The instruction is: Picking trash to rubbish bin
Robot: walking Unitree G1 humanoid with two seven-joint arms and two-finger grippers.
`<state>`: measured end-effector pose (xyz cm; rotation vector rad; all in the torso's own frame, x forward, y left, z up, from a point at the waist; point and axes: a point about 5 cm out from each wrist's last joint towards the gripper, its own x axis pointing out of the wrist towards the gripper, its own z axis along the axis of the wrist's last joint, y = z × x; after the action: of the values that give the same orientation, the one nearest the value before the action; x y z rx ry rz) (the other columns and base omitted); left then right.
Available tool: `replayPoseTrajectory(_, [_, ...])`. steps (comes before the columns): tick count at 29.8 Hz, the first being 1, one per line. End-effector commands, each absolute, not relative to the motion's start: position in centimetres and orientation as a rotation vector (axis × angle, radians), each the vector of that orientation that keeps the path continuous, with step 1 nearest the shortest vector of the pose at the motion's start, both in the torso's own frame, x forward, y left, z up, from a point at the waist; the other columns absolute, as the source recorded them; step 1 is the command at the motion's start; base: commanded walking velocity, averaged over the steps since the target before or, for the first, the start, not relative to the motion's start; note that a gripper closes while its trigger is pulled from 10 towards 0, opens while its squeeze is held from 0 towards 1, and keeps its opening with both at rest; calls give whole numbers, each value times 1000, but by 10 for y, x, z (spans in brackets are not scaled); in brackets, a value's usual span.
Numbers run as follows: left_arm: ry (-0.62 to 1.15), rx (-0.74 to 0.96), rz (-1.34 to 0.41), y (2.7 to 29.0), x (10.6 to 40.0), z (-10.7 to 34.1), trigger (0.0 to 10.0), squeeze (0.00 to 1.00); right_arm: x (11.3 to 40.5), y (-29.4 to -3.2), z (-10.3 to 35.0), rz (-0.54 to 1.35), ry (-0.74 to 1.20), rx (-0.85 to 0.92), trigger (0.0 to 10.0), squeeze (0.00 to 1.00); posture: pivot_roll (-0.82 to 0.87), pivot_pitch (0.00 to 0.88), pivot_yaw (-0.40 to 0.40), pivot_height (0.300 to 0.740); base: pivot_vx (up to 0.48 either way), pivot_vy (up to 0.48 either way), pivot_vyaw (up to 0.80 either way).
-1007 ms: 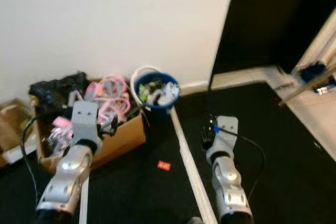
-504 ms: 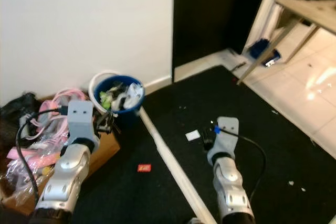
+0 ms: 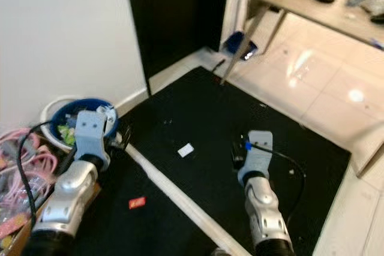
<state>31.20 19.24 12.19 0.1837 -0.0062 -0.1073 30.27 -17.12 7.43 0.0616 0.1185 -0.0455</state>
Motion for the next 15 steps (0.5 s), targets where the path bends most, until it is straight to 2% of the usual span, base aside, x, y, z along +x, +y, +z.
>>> replayPoseTrajectory(1, [66,203,-119,197,309,110,10000,0,300,-173,69,-53,142,64,10000,0,59,141,1,740,0,0,-750])
replayPoseTrajectory(2, [139,206,-132,196,310,103,10000,0,299,-175,69,-62,141,66,10000,0,57,142,3,740,0,0,-800])
replayPoseTrajectory(9, [132,90,-46,186,305,100,10000,0,295,-173,68,-71,143,76,10000,0,50,144,-2,740,0,0,-758])
replayPoseTrajectory(15, [104,123,-55,176,298,99,10000,0,294,-169,66,-57,152,76,10000,0,54,147,-6,740,0,0,-748])
